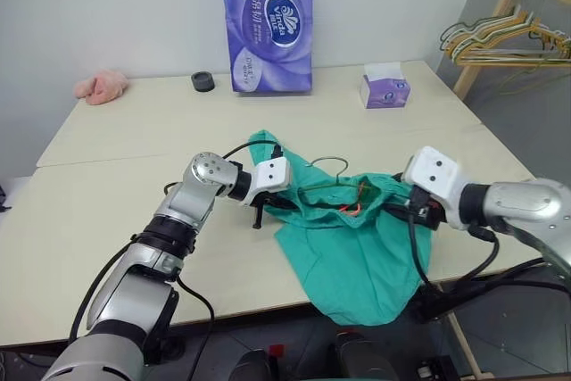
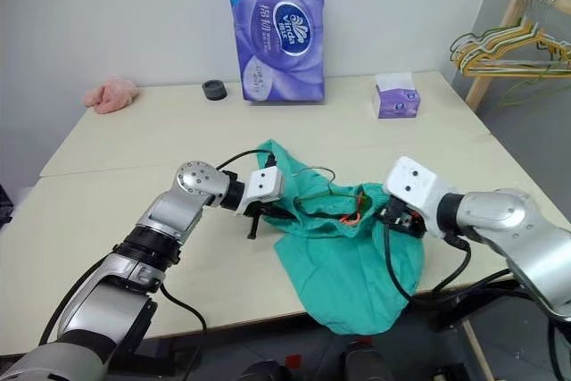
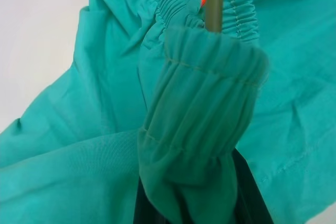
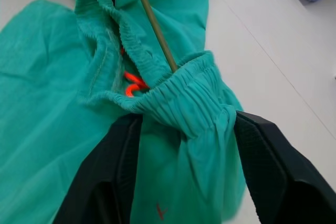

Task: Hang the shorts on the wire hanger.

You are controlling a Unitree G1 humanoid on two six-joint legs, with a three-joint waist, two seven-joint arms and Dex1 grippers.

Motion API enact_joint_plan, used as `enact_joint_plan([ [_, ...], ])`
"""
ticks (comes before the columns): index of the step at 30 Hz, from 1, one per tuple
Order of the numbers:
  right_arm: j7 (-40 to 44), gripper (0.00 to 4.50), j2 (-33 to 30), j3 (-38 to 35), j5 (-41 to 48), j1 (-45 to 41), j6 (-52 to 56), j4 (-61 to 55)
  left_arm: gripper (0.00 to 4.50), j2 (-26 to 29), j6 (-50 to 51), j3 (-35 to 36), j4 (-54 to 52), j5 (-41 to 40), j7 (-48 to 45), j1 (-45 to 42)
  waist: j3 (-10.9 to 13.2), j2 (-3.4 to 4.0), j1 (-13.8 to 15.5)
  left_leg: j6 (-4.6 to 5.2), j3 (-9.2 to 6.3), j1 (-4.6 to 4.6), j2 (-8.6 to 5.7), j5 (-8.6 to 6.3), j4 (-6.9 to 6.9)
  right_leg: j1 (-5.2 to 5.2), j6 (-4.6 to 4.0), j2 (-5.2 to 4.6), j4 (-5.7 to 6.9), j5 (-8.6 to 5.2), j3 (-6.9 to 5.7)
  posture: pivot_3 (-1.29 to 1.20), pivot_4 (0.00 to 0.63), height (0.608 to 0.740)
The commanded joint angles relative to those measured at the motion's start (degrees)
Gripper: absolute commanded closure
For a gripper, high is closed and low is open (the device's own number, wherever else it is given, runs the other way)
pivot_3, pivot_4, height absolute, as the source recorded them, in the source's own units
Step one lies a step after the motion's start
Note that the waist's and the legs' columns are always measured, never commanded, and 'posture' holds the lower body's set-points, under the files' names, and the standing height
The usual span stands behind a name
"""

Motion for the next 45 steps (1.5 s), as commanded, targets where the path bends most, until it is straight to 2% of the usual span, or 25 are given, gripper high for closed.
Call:
enact_joint_plan([
  [1,2.2,1.81,-2.3,-3.6,1.5,0.8,0.9,-2.3,4.5,0.0,0.2,1.4,-2.8,-1.3,0.1,-0.4,0.0,0.0,0.0,0.0,0.0,0.0,0.0,0.0,0.0,0.0,0.0,0.0,0.0,0.0,-0.01,-0.24,0.069,0.74],
  [9,3.1,1.81,-3.4,1.7,-4.3,2.6,-4.0,4.0,4.5,-0.2,0.8,0.9,-4.7,-2.0,-0.9,0.0,0.0,0.0,0.0,0.0,0.05,0.02,0.0,0.0,0.0,0.0,0.08,0.0,-0.01,-0.04,0.03,-0.24,0.069,0.74],
  [20,8.3,1.81,0.8,12.1,-11.4,-5.0,-9.6,12.6,4.5,0.1,2.0,0.7,-7.6,-2.4,-1.4,1.4,0.0,0.01,-0.2,0.0,0.04,0.02,0.01,0.0,-0.01,0.0,0.01,0.0,-0.01,-0.01,0.02,-0.22,0.07,0.74],
  [23,10.0,2.43,0.8,13.3,-12.6,-5.5,-10.5,13.8,4.5,0.1,2.3,0.8,-8.0,-2.5,-1.3,1.6,0.0,0.01,0.0,0.0,0.04,0.02,0.0,0.0,0.0,0.0,0.0,0.0,-0.01,0.0,0.02,-0.22,0.071,0.74],
  [29,12.8,4.4,1.3,14.3,-13.7,-5.3,-11.3,14.3,4.5,-0.4,2.6,1.5,-8.5,-3.4,-0.7,2.0,0.0,0.01,0.0,0.0,0.03,0.02,0.0,0.0,0.01,0.0,0.0,0.0,0.0,0.0,0.01,-0.21,0.072,0.74],
  [35,13.6,4.48,1.7,13.6,-14.3,-5.0,-11.6,14.4,4.5,-1.2,4.9,2.9,-8.5,-5.4,-0.5,2.1,0.0,0.01,0.0,0.0,0.01,0.03,0.01,0.0,0.01,0.0,-0.01,0.0,0.01,0.01,0.01,-0.21,0.068,0.74],
  [41,14.0,4.48,1.8,12.9,-14.7,-4.4,-11.6,13.8,2.91,-0.5,6.7,3.9,-8.8,-7.2,-1.8,1.9,0.0,0.01,0.0,0.0,0.02,0.02,0.0,0.0,0.01,0.0,-0.01,-0.01,0.01,0.01,0.01,-0.22,0.059,0.74],
  [45,14.6,4.49,0.9,11.9,-14.6,-3.6,-11.8,13.2,1.76,2.3,3.2,4.7,-3.6,-6.4,-3.4,-0.7,0.0,0.01,0.0,-0.01,0.01,0.03,0.0,0.0,0.02,0.0,-0.01,-0.01,0.01,0.01,0.0,-0.22,0.06,0.74],
])
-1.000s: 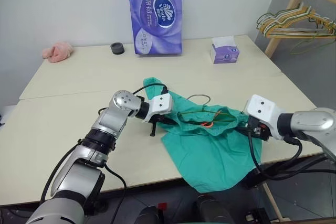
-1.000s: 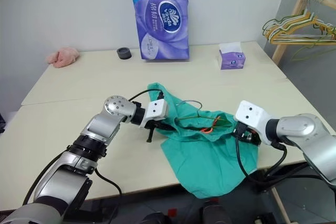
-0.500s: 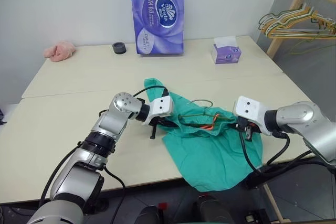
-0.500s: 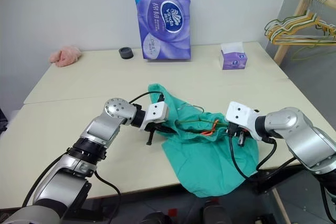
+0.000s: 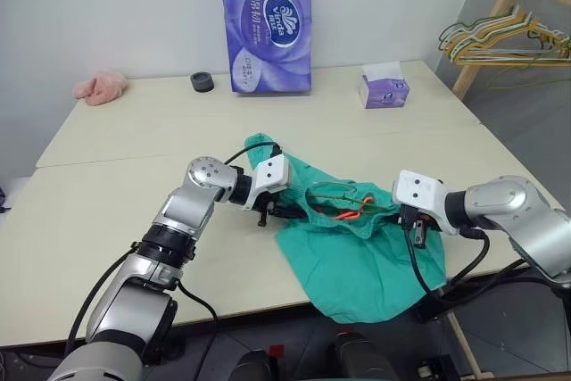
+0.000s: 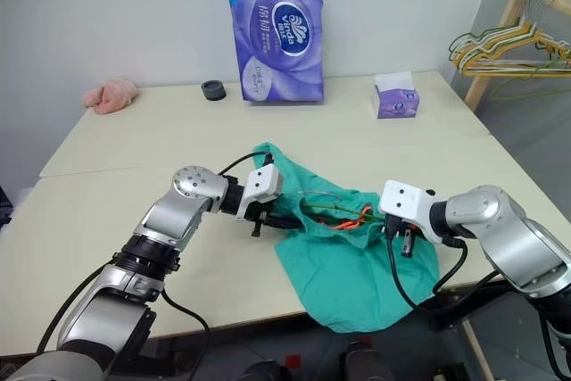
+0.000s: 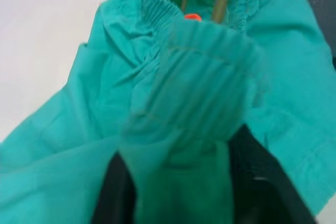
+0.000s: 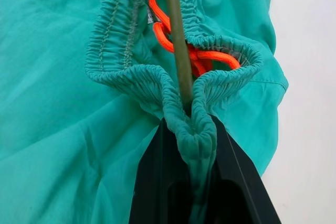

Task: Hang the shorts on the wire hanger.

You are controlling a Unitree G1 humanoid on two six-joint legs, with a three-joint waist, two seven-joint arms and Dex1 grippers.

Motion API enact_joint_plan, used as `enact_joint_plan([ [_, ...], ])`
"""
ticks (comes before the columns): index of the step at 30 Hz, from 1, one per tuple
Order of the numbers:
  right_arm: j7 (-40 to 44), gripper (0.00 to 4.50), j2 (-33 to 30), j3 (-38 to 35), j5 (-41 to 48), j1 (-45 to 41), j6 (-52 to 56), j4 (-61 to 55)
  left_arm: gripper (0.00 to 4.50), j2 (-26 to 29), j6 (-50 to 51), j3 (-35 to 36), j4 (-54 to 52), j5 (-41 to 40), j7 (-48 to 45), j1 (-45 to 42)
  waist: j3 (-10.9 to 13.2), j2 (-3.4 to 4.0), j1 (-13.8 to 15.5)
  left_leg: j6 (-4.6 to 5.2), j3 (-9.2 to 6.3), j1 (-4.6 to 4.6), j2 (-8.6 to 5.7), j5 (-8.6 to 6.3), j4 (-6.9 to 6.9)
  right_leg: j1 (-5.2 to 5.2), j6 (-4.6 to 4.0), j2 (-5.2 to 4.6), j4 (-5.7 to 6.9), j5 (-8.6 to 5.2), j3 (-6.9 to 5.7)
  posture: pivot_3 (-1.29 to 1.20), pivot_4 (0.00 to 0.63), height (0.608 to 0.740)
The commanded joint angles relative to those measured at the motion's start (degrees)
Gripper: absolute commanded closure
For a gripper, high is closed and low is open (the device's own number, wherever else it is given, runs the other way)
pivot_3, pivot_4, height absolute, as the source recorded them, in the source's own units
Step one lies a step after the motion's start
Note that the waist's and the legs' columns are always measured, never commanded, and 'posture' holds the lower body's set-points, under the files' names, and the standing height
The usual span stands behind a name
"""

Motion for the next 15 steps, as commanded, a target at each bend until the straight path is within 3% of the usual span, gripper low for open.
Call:
enact_joint_plan([
  [1,0.7,4.49,-1.2,-3.0,-0.3,0.0,-0.7,-1.8,1.75,2.8,-2.2,2.3,2.6,-0.9,-2.9,-3.1,0.0,0.0,0.0,0.0,0.0,0.0,0.0,0.0,0.0,0.0,0.0,0.0,0.0,0.0,0.0,-0.22,0.059,0.74],
  [8,1.3,4.49,-2.3,-4.5,-0.2,1.5,-0.9,-2.2,1.75,4.4,-8.7,2.2,12.5,1.8,-3.1,-7.4,0.0,0.0,0.0,0.0,0.0,0.0,0.0,0.0,0.01,0.0,0.0,0.0,-0.02,0.0,-0.02,-0.23,0.055,0.74],
  [13,1.2,4.49,-2.3,-5.3,0.0,2.1,-0.4,-3.1,1.75,2.0,-12.8,1.9,17.9,2.9,-1.9,-8.5,0.0,0.0,0.0,0.0,0.02,-0.01,-0.02,0.0,0.01,-0.01,0.0,-0.02,-0.01,0.0,-0.01,-0.23,0.056,0.74],
  [15,1.2,4.49,-2.4,-5.7,0.2,2.4,-0.1,-3.5,2.12,0.2,-14.0,2.0,20.0,3.3,-0.8,-9.0,0.0,0.0,0.0,0.0,0.01,-0.01,-0.02,0.0,0.03,0.0,0.0,-0.02,0.0,0.0,-0.02,-0.23,0.056,0.74],
])
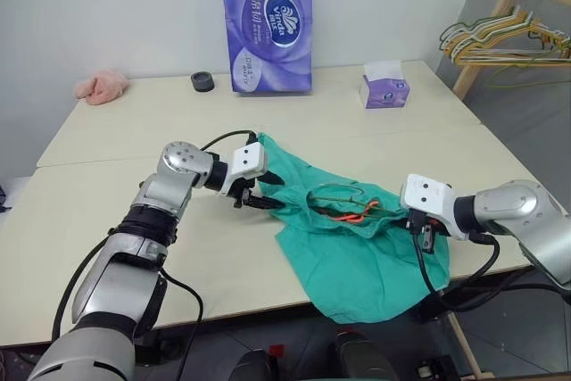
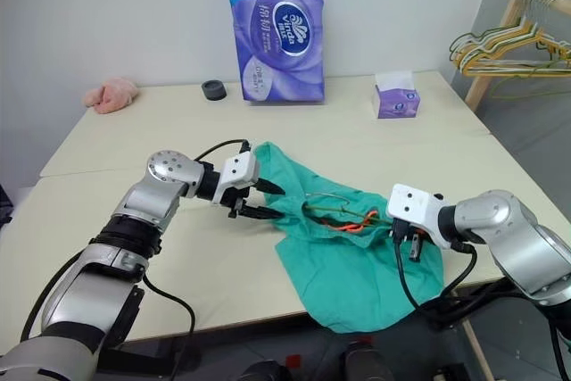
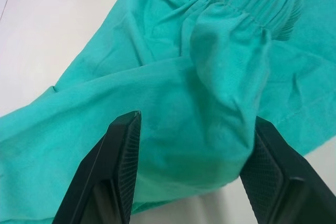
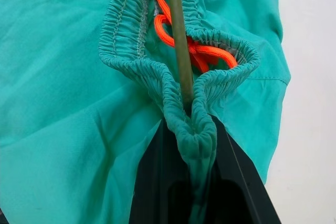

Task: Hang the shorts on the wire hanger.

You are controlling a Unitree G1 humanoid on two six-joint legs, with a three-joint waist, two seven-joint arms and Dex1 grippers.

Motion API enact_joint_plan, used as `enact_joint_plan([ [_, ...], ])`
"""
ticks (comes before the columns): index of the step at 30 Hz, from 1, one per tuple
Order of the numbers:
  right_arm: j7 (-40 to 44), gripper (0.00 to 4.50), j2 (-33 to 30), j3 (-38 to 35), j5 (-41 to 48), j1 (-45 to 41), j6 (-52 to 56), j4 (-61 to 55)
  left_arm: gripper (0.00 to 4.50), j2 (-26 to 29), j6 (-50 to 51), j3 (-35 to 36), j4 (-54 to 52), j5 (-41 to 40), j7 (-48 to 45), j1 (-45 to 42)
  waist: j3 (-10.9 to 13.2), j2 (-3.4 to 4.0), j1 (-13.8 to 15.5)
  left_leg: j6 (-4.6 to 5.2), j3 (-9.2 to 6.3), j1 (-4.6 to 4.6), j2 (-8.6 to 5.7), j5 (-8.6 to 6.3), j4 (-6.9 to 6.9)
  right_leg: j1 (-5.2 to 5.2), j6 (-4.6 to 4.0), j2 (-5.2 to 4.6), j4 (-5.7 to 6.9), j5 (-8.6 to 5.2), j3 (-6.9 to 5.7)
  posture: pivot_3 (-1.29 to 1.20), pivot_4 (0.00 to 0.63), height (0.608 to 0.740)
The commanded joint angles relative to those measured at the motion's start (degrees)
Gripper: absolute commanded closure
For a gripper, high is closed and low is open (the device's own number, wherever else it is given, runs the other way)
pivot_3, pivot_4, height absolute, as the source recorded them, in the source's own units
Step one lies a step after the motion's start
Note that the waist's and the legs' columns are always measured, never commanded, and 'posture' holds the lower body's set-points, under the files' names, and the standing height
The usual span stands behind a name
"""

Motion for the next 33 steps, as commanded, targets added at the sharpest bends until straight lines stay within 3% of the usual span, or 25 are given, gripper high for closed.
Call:
enact_joint_plan([
  [1,0.3,4.49,-0.7,-2.9,0.3,-0.2,0.1,-2.1,2.33,-2.4,-2.5,0.9,2.2,0.3,1.8,-2.2,0.0,0.0,0.0,0.0,0.0,-0.01,0.0,0.0,0.0,0.0,0.0,0.0,-0.01,0.0,0.0,-0.23,0.056,0.74],
  [6,0.5,4.49,-1.2,-3.8,0.4,0.6,0.7,-2.6,3.86,-3.9,-4.4,1.1,4.0,1.0,2.2,-2.6,0.0,0.0,-0.1,0.0,0.0,-0.01,-0.01,0.0,-0.01,-0.01,0.0,0.0,0.0,0.0,0.0,-0.24,0.06,0.74],
  [9,0.8,4.49,-1.8,-4.5,0.5,1.4,0.8,-2.6,4.5,-3.3,-5.9,2.1,7.4,1.9,3.8,-4.5,0.0,-0.01,-0.1,0.0,-0.01,-0.02,-0.01,0.0,-0.01,-0.01,0.0,0.0,0.01,0.0,0.0,-0.24,0.064,0.74],
  [20,1.7,4.49,-3.9,-8.1,1.4,5.7,0.3,-3.2,4.5,-2.1,-9.6,3.4,14.6,3.5,7.2,-7.5,0.0,-0.01,-0.1,0.0,0.0,-0.02,-0.01,0.0,-0.02,0.0,0.01,0.0,0.0,0.0,-0.01,-0.23,0.06,0.74],
  [27,0.4,4.49,-2.4,-7.8,1.7,5.0,0.5,-3.3,4.5,-3.2,-3.6,3.2,8.9,-0.4,0.1,-4.5,0.0,0.0,-0.2,0.0,0.0,-0.01,-0.01,0.0,-0.01,0.0,0.01,0.01,0.01,0.0,0.0,-0.23,0.06,0.74],
  [33,0.2,4.49,-1.9,-7.3,1.6,4.6,0.3,-3.2,2.63,-2.8,-4.0,3.1,7.5,0.8,1.6,-4.2,0.0,0.0,-0.6,0.0,-0.03,-0.01,0.0,0.0,-0.02,-0.01,0.01,0.02,0.02,0.0,-0.02,-0.23,0.062,0.74],
])
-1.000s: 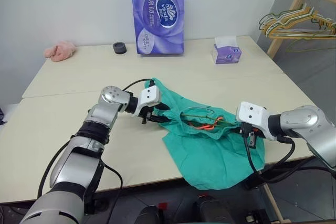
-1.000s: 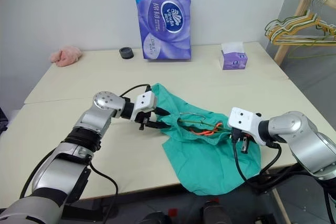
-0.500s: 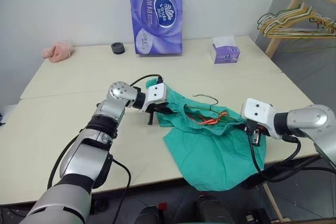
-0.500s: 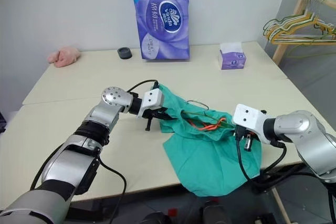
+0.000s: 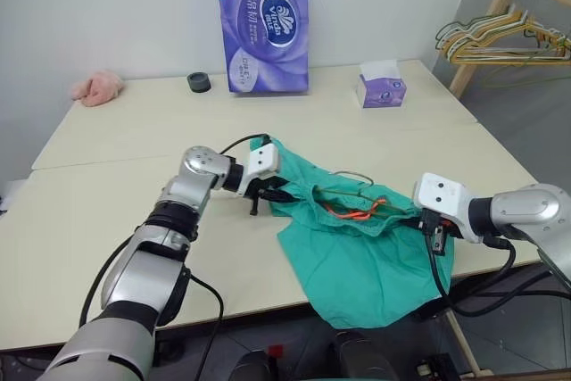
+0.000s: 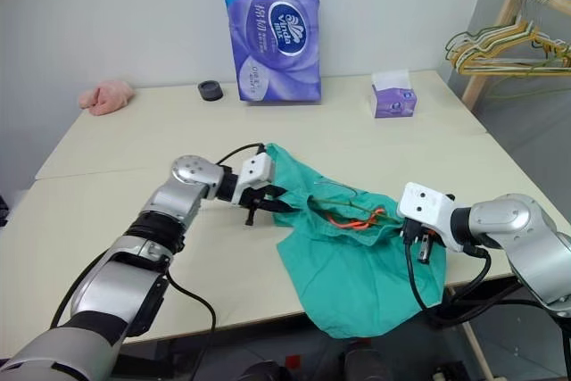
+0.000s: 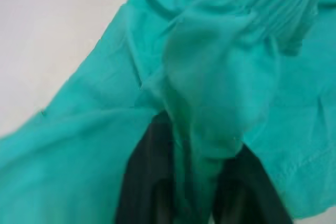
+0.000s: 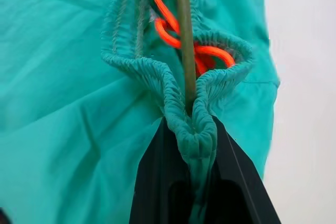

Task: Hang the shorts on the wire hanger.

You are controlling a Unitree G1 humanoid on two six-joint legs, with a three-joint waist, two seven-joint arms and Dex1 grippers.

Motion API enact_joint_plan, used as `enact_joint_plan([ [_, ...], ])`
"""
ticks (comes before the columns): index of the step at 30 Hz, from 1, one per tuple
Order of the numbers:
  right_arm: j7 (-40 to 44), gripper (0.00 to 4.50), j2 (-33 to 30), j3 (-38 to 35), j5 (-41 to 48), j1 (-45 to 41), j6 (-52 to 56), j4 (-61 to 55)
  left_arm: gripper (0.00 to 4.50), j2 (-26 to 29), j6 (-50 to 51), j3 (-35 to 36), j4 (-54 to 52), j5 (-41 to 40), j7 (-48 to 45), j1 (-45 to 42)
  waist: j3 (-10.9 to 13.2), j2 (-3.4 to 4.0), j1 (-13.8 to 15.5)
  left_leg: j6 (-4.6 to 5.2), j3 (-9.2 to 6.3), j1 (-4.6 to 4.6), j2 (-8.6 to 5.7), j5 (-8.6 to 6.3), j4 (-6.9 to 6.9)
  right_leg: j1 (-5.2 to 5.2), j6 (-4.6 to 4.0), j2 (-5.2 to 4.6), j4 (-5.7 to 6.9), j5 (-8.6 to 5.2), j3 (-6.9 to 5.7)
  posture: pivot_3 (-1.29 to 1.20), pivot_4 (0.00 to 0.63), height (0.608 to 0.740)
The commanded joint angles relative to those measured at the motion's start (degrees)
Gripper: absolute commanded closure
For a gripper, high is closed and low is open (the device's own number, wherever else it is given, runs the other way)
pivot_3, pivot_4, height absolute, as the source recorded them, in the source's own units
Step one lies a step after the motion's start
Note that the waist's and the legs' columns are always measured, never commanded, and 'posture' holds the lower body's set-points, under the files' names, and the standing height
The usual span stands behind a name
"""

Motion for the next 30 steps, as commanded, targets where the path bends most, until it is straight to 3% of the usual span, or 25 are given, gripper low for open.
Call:
enact_joint_plan([
  [1,0.2,4.49,-0.5,-1.0,-0.1,-0.7,-0.2,-0.7,2.39,0.9,-2.4,1.2,-0.6,1.1,1.8,-1.2,0.0,0.0,0.0,0.0,-0.01,0.0,0.0,0.0,0.0,0.01,0.0,0.0,-0.01,0.0,0.0,-0.23,0.062,0.74],
  [3,0.3,4.49,-0.6,-1.0,-0.2,-0.7,-0.2,-0.7,1.8,1.6,-3.3,0.8,0.1,2.0,1.2,-1.4,0.0,0.0,0.1,0.0,0.0,0.0,-0.01,0.0,0.01,0.02,0.0,-0.02,-0.01,0.0,0.0,-0.23,0.062,0.74],
  [11,0.4,4.49,-1.0,-1.7,-0.1,0.0,-0.3,-0.9,1.74,1.0,-6.2,0.5,2.8,4.2,1.3,-1.9,0.0,0.0,0.0,0.0,0.0,0.0,-0.02,0.0,0.01,0.02,0.0,-0.02,-0.01,0.0,0.01,-0.24,0.059,0.74],
  [14,0.3,4.49,-1.1,-2.0,0.0,0.3,-0.1,-1.2,2.27,0.1,-7.1,1.0,4.6,4.5,2.6,-2.6,0.0,0.0,0.0,0.0,0.0,0.0,-0.02,0.0,0.02,0.02,0.0,-0.02,-0.01,0.0,0.0,-0.24,0.059,0.74],
  [21,0.5,4.49,-1.6,-2.7,0.3,1.1,0.0,-1.7,4.34,-0.8,-10.8,1.1,8.7,6.5,6.7,-4.0,0.0,0.0,-0.2,0.0,0.0,0.0,-0.01,0.0,0.01,0.01,-0.01,-0.02,0.0,0.01,0.0,-0.25,0.057,0.74],
  [30,0.9,4.49,-3.2,-5.1,1.2,4.3,0.2,-2.8,4.5,-1.0,-14.1,2.2,14.2,8.5,15.1,-6.7,0.0,0.0,-0.4,0.0,-0.01,-0.01,-0.02,0.0,0.01,0.02,0.0,-0.02,-0.01,0.0,-0.01,-0.25,0.058,0.74],
])
